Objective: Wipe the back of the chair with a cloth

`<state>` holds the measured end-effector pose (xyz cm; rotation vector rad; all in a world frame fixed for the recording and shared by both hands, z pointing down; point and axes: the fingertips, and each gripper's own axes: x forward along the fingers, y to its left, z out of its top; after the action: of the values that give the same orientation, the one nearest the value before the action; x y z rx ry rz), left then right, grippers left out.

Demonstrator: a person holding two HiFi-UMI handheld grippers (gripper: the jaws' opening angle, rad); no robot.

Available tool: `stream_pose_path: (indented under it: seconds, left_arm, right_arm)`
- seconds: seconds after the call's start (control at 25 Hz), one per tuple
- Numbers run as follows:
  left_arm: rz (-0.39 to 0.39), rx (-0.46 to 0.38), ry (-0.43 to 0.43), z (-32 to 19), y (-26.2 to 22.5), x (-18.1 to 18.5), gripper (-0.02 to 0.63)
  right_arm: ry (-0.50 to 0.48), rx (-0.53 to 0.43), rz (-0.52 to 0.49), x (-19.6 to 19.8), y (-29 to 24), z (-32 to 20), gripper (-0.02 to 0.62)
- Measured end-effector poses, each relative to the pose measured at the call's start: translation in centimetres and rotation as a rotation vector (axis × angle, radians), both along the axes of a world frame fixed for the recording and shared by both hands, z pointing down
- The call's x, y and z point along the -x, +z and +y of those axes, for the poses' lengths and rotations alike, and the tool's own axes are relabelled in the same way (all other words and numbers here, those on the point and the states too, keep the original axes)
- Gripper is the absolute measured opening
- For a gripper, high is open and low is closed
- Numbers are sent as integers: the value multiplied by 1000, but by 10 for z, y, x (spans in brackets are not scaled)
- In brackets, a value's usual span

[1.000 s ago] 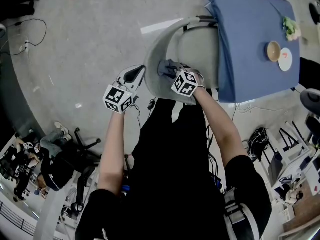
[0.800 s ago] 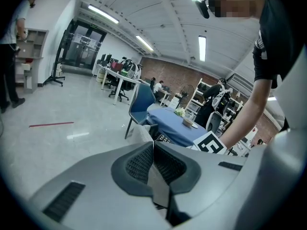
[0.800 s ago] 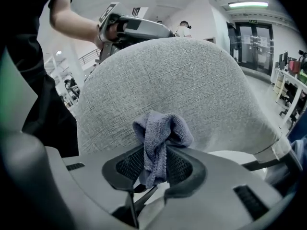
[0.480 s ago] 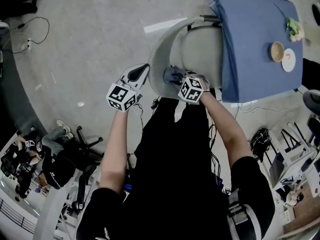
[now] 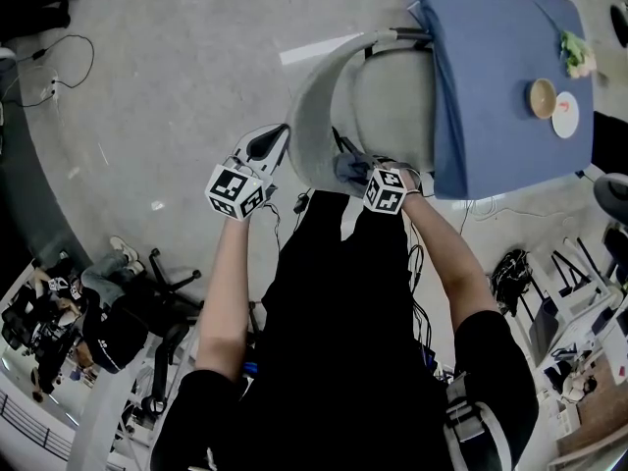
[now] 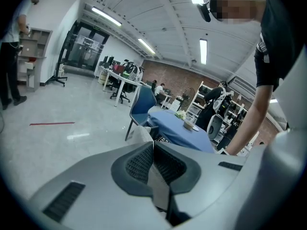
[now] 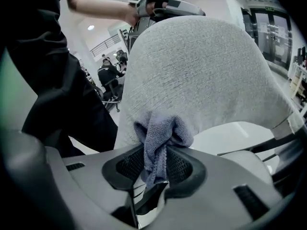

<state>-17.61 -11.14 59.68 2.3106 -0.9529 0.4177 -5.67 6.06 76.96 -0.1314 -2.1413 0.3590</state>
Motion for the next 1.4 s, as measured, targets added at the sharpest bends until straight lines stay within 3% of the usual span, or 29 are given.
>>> stream_pose_path:
  seconds: [0.32, 0.56, 0.8, 1.08, 1.4]
  left_arm:
    - [-1, -8, -1, 2, 0, -1, 26]
    - [4, -10, -22, 2, -2, 0, 25]
    - [3, -31, -27, 2, 1, 0, 25]
    - [30, -63, -40, 2, 4, 0, 26]
    - [45, -67, -50, 1, 6, 0, 25]
  right_arm:
    - [-3, 53, 83, -33, 23, 27, 140]
    - [-72, 71, 151, -48, 38, 36, 140]
    - [-91, 66, 173, -46, 55, 33, 140]
    - [-61, 1, 183, -27, 71, 11, 140]
    - [98, 1, 142, -8, 80, -20, 139]
